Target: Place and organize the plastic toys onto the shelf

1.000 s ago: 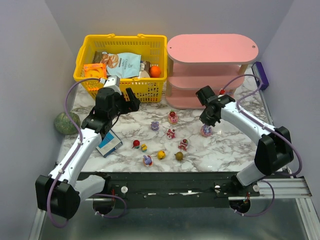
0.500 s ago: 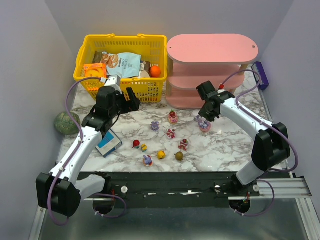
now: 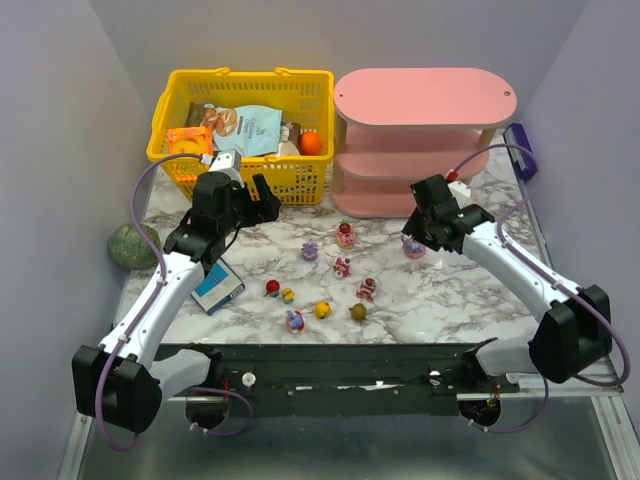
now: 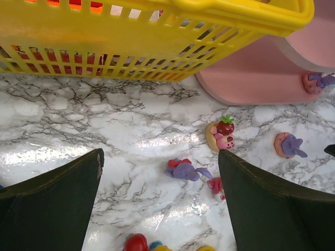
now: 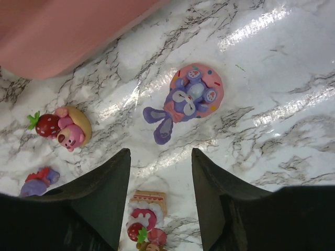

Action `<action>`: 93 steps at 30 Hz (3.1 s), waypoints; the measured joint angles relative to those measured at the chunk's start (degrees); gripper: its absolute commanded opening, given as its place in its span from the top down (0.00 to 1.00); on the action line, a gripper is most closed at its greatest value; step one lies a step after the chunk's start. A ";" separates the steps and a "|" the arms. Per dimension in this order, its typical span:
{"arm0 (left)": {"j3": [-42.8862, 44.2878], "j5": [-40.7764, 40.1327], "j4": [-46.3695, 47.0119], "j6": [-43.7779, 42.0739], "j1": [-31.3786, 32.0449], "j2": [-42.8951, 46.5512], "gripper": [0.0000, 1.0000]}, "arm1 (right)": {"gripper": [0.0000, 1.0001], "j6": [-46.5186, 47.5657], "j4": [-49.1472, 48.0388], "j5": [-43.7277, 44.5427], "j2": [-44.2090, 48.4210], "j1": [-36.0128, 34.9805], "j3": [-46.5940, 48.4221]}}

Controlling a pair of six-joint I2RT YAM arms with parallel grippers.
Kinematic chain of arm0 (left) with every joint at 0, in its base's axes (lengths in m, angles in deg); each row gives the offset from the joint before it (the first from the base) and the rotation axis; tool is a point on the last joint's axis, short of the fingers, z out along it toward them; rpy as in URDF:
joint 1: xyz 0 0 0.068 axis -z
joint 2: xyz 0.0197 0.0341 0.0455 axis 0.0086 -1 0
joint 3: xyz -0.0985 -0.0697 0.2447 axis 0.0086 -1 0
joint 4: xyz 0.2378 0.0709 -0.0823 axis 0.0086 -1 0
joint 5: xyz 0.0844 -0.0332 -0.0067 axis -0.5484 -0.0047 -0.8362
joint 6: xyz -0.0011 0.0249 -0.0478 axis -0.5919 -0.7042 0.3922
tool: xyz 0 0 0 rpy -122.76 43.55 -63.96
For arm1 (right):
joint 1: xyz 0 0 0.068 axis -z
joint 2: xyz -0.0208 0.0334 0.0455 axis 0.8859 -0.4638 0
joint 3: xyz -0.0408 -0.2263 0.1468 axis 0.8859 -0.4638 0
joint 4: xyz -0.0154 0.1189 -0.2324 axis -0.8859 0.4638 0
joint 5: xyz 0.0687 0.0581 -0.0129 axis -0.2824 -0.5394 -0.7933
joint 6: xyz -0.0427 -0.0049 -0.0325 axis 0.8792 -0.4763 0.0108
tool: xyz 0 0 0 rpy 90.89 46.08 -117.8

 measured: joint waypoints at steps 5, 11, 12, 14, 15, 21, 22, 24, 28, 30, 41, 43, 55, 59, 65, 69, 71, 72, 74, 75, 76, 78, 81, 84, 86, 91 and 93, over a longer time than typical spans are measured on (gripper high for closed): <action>0.00 0.00 -0.22 -0.13 0.00 0.00 0.01 | 0.92 1.42 -3.56 -0.79 5.27 2.29 -6.69; 0.00 0.02 -0.33 -0.11 0.00 0.00 0.01 | 0.99 0.44 -5.88 -3.48 1.01 7.45 -11.13; 0.00 0.02 -0.37 -0.11 0.00 0.00 0.01 | 0.99 0.35 -6.40 -3.82 -0.13 7.98 -11.13; 0.00 0.02 -0.39 -0.11 0.00 0.00 0.01 | 0.99 0.31 -8.02 -4.63 -2.47 8.96 -11.13; 0.00 0.02 -0.44 -0.11 0.00 0.00 0.01 | 0.99 0.33 -8.63 -4.90 -3.23 9.38 -11.10; 0.11 0.00 -1.01 -0.11 0.00 -0.02 0.01 | 1.00 0.63 -11.67 -5.31 -7.48 13.07 -9.57; 0.22 0.00 -1.09 -0.11 0.00 -0.02 0.01 | 0.99 0.90 -12.37 -5.29 -8.04 13.62 -9.49; 0.81 0.00 -1.38 -0.15 0.00 -0.20 0.01 | 0.99 1.66 -13.73 -5.35 -8.87 14.45 -9.46; 1.88 0.00 -1.40 -0.26 0.00 -0.70 0.01 | 0.99 2.91 -16.61 -6.27 -10.21 15.23 -9.46; 2.05 0.00 -1.42 -0.33 0.00 -1.07 0.01 | 0.99 3.26 -18.23 -7.32 -11.04 15.26 -9.51; 2.05 0.00 -2.10 -0.37 0.00 -1.90 0.01 | 1.00 2.84 -24.57 -11.34 -13.09 15.32 -11.32; 2.05 0.02 -2.12 -0.37 0.00 -1.90 0.01 | 1.00 2.25 -25.14 -11.67 -12.44 15.37 -12.26; 1.97 0.11 -2.05 -0.33 0.00 -1.90 0.01 | 0.99 -0.50 -23.17 -17.09 -5.77 14.14 -21.31; 1.92 0.37 -2.05 -0.31 0.00 -1.88 0.01 | 0.99 -0.57 -24.04 -18.51 -4.98 11.91 -22.40; 1.92 0.59 -2.05 -0.28 0.00 -1.51 0.01 | 0.99 2.69 -25.29 -19.47 -4.98 10.93 -22.47; 1.92 1.05 -2.05 -0.26 0.00 -1.40 0.01 | 0.85 5.20 -25.20 -19.65 -4.92 10.93 -22.45; 1.92 1.18 -2.05 -0.11 0.00 -1.36 0.01 | 0.56 5.97 -24.65 -19.63 -4.04 10.93 -22.58; 1.92 1.22 -2.03 -0.09 0.00 -1.31 0.01 | 0.50 6.14 -24.63 -19.63 -3.04 10.93 -22.88; 1.92 1.31 -2.05 -0.07 0.00 -1.25 0.01 | 0.40 7.98 -24.63 -19.63 0.52 10.71 -24.02; 1.92 1.33 -2.03 -0.07 0.00 -1.22 0.01 | 0.38 8.41 -24.63 -19.74 1.90 10.64 -24.37; 1.92 1.38 -2.05 -0.07 0.00 -1.22 0.01 | 0.35 9.46 -24.63 -19.74 3.52 10.49 -24.59; 1.92 1.40 -2.05 -0.07 0.00 -1.22 0.01 | 0.30 11.32 -25.05 -19.82 4.81 10.29 -24.59; 1.92 1.44 -2.05 -0.04 0.00 -1.20 0.01 | 0.26 14.60 -25.18 -20.06 4.31 10.25 -24.59; 1.90 1.49 -2.05 -0.04 0.00 -1.14 0.01 | 0.23 17.64 -25.24 -21.29 2.05 9.94 -24.15; 1.90 1.51 -2.05 -0.04 0.00 -1.01 0.01 | 0.22 19.26 -25.38 -21.84 0.07 9.70 -23.58; 1.90 1.55 -2.05 -0.04 0.00 -0.68 0.01 | 0.21 21.66 -26.91 -22.18 -3.93 8.04 -21.53; 1.90 1.55 -2.05 -0.04 0.00 -0.66 0.01 | 0.21 21.99 -27.61 -22.18 -5.33 7.41 -20.55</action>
